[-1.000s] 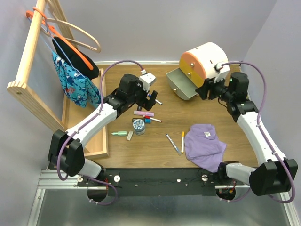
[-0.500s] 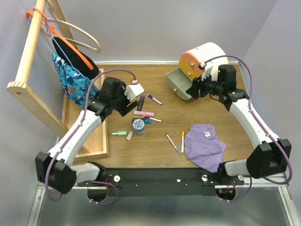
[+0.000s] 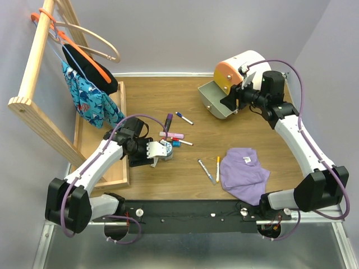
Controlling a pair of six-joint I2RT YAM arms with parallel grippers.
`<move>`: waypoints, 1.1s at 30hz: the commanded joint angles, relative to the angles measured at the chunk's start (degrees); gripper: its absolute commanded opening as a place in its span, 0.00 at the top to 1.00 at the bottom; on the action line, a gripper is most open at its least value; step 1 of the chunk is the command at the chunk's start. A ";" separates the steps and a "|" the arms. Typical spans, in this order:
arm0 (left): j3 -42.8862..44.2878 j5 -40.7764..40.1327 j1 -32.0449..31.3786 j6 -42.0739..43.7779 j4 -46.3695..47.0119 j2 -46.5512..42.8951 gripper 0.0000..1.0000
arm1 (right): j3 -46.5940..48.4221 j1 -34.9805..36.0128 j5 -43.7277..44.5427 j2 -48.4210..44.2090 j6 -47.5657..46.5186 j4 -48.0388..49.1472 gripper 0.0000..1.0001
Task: Sort the stationery into containers
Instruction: Pick up the pen from the center of the board.
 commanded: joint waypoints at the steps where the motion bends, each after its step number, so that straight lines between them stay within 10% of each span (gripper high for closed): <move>1: -0.81 4.46 0.40 3.82 3.20 2.45 0.33 | 1.34 0.43 1.31 -0.91 -0.56 -0.56 0.38; 24: 0.60 5.25 0.58 1.19 13.58 18.63 0.41 | -2.53 0.43 2.90 -3.28 0.68 0.23 0.38; 33: -0.37 7.97 0.58 3.30 8.93 16.27 0.70 | -4.64 0.43 5.45 -5.31 0.41 0.67 0.38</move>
